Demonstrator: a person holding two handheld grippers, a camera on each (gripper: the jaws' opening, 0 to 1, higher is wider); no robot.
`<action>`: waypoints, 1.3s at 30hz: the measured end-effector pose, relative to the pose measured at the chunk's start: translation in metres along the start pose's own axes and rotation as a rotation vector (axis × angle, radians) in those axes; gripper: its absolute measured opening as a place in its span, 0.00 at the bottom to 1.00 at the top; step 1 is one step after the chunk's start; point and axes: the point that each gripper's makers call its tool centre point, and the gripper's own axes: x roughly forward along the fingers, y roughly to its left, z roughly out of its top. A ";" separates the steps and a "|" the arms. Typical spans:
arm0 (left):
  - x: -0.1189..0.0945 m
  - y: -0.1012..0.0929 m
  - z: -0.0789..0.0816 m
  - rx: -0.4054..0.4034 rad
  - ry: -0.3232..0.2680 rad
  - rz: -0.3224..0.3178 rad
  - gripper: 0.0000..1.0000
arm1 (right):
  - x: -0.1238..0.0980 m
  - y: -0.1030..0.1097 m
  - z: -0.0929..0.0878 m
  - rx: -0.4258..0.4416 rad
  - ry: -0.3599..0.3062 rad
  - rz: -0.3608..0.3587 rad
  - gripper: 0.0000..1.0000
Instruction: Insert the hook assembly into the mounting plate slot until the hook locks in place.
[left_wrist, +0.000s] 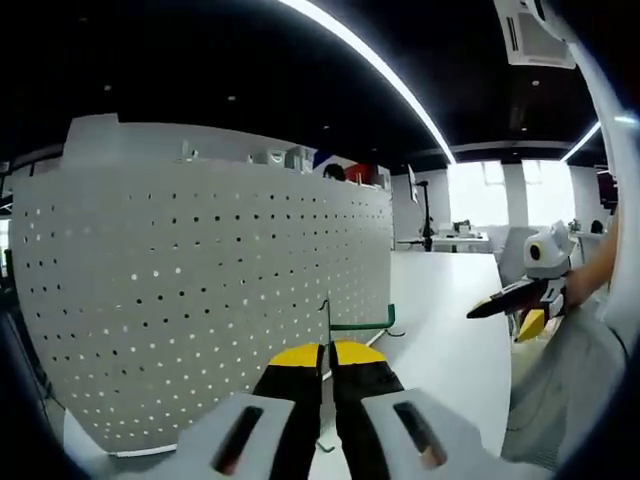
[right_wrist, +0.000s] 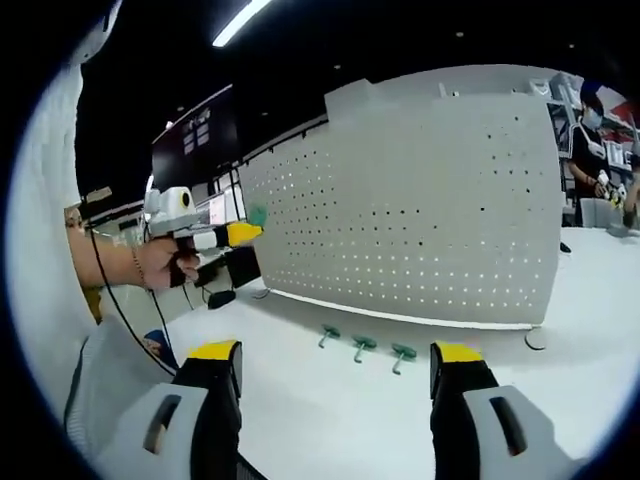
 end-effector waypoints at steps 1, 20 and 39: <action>0.000 0.000 0.000 -0.001 0.001 0.000 0.02 | 0.000 0.001 0.002 -0.003 -0.007 0.003 0.73; 0.001 0.000 -0.006 -0.001 0.006 -0.005 0.02 | 0.021 0.025 0.025 0.002 -0.066 0.114 0.65; 0.003 -0.012 -0.004 0.001 0.003 -0.014 0.02 | 0.069 0.053 0.040 0.040 -0.105 0.223 0.61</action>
